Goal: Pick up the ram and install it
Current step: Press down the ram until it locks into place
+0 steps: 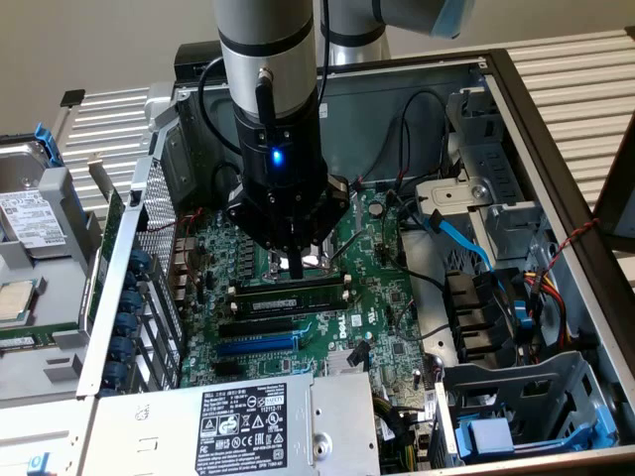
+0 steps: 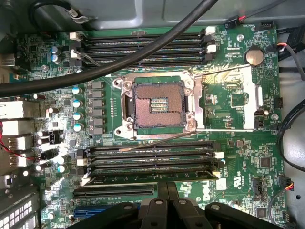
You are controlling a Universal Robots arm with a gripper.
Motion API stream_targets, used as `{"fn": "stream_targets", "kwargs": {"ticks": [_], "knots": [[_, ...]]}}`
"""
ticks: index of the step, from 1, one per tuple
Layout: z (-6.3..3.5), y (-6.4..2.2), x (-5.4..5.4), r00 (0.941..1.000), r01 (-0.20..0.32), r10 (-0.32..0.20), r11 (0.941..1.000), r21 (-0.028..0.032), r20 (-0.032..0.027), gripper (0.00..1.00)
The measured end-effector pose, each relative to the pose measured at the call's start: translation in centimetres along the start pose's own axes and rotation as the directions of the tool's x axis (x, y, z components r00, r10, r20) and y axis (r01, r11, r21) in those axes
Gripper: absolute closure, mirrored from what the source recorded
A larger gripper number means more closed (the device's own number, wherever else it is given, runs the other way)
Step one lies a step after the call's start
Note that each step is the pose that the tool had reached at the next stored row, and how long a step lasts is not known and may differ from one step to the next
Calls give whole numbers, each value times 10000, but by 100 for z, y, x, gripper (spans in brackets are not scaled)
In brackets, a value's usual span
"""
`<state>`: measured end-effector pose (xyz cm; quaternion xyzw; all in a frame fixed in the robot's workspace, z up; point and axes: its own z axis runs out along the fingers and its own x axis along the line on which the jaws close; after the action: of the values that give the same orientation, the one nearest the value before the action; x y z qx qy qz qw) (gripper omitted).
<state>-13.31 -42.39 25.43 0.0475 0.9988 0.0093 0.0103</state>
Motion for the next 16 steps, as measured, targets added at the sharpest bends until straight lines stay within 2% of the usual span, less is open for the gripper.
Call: {"fn": "stream_targets", "kwargs": {"ticks": [16], "knots": [[0, -1, -1, 10000, -84, 84, 10000, 2, 1, 89]]}}
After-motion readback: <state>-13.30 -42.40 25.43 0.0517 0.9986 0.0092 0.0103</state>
